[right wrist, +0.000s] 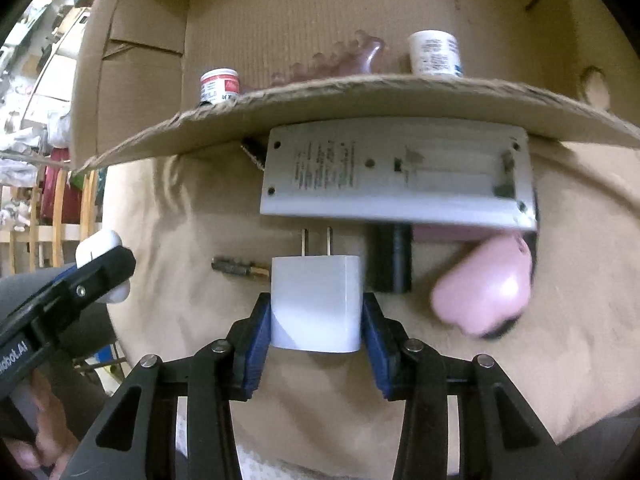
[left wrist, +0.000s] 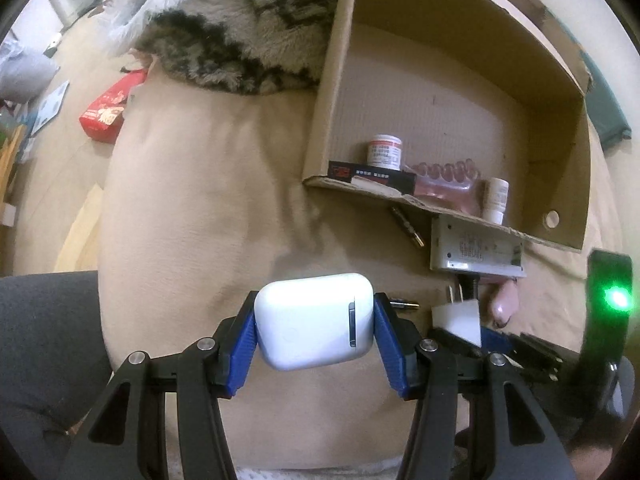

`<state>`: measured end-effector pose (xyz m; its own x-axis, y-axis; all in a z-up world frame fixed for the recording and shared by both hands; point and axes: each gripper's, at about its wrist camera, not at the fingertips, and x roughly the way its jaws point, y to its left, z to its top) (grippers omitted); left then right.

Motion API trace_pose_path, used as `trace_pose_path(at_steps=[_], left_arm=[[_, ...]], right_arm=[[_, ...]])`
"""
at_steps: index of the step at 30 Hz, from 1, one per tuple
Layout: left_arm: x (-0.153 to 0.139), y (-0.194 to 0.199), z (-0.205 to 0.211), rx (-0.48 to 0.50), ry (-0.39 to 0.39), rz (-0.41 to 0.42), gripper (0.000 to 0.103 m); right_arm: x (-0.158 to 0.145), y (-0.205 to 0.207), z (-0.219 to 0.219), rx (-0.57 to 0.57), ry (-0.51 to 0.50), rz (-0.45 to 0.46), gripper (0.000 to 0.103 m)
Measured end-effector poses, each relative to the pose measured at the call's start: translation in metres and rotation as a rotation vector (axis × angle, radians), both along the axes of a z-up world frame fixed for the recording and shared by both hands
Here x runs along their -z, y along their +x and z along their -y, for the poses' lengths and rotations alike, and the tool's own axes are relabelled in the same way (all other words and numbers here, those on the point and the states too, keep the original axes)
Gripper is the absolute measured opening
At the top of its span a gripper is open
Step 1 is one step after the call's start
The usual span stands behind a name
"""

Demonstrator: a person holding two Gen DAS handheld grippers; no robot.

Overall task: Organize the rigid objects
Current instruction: 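Grasp the white earbud case with left tool while right tool grasps white charger, then carry the earbud case and charger into the box and open both tools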

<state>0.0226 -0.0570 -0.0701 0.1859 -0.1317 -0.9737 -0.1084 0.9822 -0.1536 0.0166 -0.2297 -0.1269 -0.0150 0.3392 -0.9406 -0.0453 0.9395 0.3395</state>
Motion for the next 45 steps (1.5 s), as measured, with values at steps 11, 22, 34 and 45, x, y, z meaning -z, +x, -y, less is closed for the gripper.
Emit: trace_pose_path(at_steps=[11,22,34,45], left_arm=[[0.008,0.0,-0.004,-0.003,0.049,0.002,0.05],[-0.015,-0.001,-0.001,0.006,0.086,0.072,0.05],[-0.071,0.021,0.01,0.076,0.11,0.193,0.05],[-0.079,0.062,0.042,0.151,0.12,0.23,0.05]], right_arm=[[-0.037,-0.041,0.017,-0.013,0.087,0.098,0.045],[-0.097,-0.032,0.052,0.0,0.187,0.266,0.045],[-0.146,0.01,0.075,0.042,0.192,0.448,0.045],[-0.14,0.06,0.088,0.081,0.17,0.467,0.045]])
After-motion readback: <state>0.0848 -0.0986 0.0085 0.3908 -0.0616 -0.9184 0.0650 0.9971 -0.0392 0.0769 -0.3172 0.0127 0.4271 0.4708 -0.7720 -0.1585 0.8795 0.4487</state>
